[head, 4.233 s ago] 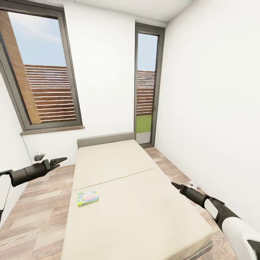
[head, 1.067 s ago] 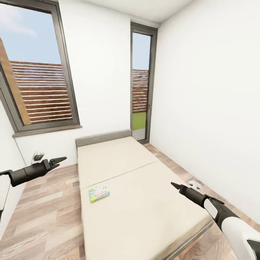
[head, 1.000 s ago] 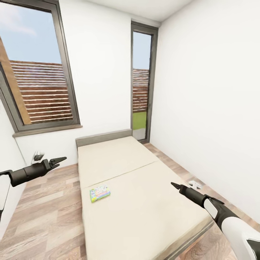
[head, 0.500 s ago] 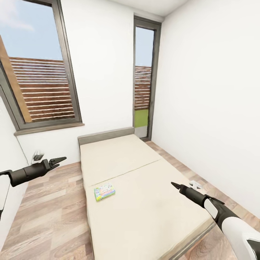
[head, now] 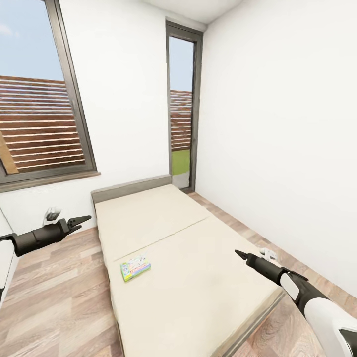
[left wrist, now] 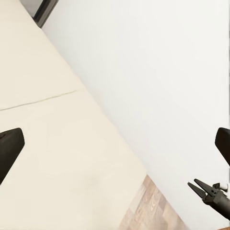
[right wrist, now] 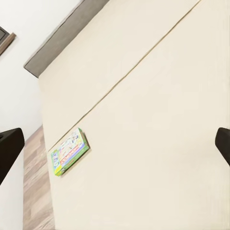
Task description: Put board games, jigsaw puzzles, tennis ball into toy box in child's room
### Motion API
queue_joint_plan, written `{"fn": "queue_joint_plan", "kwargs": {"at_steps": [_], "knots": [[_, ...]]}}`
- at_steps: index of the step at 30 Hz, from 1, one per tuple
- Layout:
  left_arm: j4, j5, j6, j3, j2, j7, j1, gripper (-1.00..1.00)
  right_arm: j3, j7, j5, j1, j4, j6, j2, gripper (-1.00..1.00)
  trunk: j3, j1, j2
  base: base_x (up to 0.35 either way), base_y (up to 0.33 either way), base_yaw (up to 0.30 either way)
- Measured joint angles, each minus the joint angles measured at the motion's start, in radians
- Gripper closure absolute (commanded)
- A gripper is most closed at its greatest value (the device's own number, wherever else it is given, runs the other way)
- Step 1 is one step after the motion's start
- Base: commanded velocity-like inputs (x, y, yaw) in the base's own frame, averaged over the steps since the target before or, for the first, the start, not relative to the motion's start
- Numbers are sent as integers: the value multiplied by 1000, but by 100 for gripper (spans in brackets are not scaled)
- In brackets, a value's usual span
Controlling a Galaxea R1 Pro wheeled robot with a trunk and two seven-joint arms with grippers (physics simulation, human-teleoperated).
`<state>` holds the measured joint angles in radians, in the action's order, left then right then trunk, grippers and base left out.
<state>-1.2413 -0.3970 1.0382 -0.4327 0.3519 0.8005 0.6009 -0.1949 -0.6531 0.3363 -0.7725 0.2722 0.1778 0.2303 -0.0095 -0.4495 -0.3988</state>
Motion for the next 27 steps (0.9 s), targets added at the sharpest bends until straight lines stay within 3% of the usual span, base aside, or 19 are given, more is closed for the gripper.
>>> {"fn": "queue_joint_plan", "kwargs": {"at_steps": [7, 14, 27], "knots": [[0, 0, -1, 0, 1, 0, 0, -100, 0, 0, 0, 0, 0, 0, 0, -100, 2, 0, 0, 5, 34, -277], [0, 0, 0, 0, 1, 0, 0, -100, 0, -1, 0, 0, 0, -1, 0, -100, 5, 0, 0, 1, 198, -258], [0, 0, 0, 0, 1, 0, 0, -100, 0, 0, 0, 0, 0, -1, 0, -100, 7, 0, -1, -63, 74, -128]]}}
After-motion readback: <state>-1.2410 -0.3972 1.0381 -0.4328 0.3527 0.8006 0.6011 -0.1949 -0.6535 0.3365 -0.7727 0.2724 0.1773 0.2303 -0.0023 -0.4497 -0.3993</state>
